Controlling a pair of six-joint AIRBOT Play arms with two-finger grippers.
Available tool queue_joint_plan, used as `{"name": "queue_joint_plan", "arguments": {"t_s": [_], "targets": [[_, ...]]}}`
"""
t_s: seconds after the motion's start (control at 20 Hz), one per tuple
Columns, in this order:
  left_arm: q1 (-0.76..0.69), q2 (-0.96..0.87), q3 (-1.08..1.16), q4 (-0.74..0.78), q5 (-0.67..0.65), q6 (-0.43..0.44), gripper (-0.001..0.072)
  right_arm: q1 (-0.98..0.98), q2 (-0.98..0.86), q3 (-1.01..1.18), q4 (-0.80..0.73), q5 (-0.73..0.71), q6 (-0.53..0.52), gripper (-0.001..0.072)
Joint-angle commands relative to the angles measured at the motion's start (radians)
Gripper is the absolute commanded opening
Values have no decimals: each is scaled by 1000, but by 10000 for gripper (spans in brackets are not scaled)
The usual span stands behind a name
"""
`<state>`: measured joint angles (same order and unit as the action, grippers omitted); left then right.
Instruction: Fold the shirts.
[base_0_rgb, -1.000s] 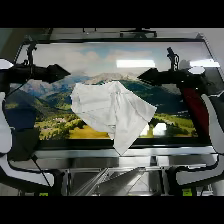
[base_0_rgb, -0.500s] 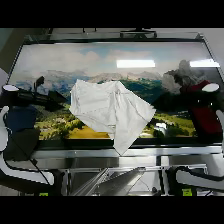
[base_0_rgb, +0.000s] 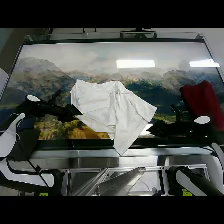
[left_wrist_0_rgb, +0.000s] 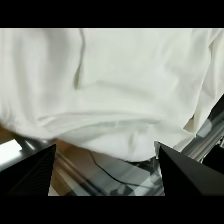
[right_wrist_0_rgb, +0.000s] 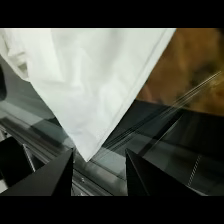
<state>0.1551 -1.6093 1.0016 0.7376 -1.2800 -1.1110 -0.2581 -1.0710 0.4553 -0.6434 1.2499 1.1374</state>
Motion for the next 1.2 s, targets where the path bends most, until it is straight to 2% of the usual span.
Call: {"name": "queue_joint_plan", "arguments": {"t_s": [0.0,0.1,0.2,0.35,0.4,0.45,0.6,0.65,0.7,0.8,0.85,0.95,1.0,1.05,1.1,1.15], "targets": [[-58,2,26,5,99,-58,693,19,27,-51,1,-71,0,366],[-79,-6,25,5,124,-76,691,25,25,-51,8,-95,0,366],[-90,-42,25,5,102,-84,432,25,12,-51,45,-108,0,366],[-111,-88,26,4,68,-84,423,33,-11,-52,64,-110,0,383],[-120,-93,25,5,64,-84,434,51,-19,-54,64,-111,0,524],[-127,-93,26,4,65,-84,434,80,-26,-55,64,-119,0,621],[-127,-93,26,4,68,-85,428,202,-47,-55,65,-215,47,617],[-125,-93,25,5,64,-85,396,240,-60,-55,65,-245,68,617],[-125,-93,26,5,55,-84,273,274,-79,-55,64,-267,72,617],[-126,-93,26,4,41,-84,150,314,-126,-55,69,-281,73,617],[-126,-93,26,4,37,-84,23,321,-153,-55,82,-284,71,617],[-126,-90,26,4,37,-82,15,322,-201,-54,111,-291,66,615],[-126,-80,26,4,39,-67,15,322,-220,-54,124,-297,61,560],[-126,-60,32,5,45,-55,16,322,-237,-53,149,-303,36,388],[-126,-39,47,5,46,-50,16,322,-248,-53,189,-305,-2,248],[-126,-16,68,5,46,-49,16,322,-256,-53,243,-305,-50,144]]}}
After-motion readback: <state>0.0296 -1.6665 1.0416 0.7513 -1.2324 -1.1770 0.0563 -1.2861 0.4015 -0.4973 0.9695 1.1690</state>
